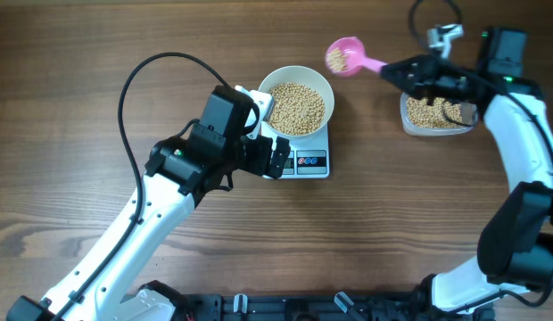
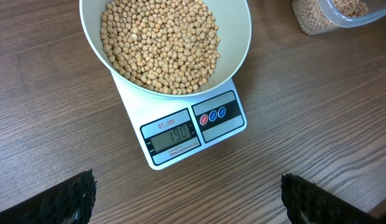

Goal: Scoop item into bowl and weigh 150g on scale

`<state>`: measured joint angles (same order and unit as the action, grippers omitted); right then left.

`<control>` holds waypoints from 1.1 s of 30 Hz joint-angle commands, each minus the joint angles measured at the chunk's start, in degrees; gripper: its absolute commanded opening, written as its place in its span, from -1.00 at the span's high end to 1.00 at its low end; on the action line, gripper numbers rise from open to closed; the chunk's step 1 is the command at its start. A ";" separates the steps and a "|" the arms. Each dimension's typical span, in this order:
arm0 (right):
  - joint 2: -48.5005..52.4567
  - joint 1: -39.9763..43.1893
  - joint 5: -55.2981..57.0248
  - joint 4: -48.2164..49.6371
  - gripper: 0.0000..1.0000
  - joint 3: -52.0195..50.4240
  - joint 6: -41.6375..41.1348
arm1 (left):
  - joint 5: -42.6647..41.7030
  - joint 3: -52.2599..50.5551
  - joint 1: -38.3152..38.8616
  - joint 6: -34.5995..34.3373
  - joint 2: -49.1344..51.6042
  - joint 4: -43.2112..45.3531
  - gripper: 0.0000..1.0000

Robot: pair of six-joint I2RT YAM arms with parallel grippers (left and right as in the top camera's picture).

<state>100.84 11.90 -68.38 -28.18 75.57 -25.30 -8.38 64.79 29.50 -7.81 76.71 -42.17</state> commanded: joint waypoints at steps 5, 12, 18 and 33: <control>-3.08 12.39 -5.25 0.33 0.91 0.70 -0.28 | 0.35 0.85 -0.42 -0.31 -0.20 0.15 -1.00; -5.66 18.84 -5.22 0.35 0.91 0.70 -0.09 | 0.33 0.85 -0.42 -0.31 -0.20 0.15 -1.00; -5.66 18.86 -5.03 0.55 0.92 0.70 3.19 | 0.33 0.85 -0.42 -0.31 -0.20 0.15 -1.00; -5.66 18.86 2.16 0.81 0.91 0.70 -1.44 | 0.35 0.85 -0.42 -0.31 -0.20 0.15 -1.00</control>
<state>96.20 30.89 -69.80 -27.92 75.57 -24.47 -8.38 64.79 29.50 -7.81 76.71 -42.17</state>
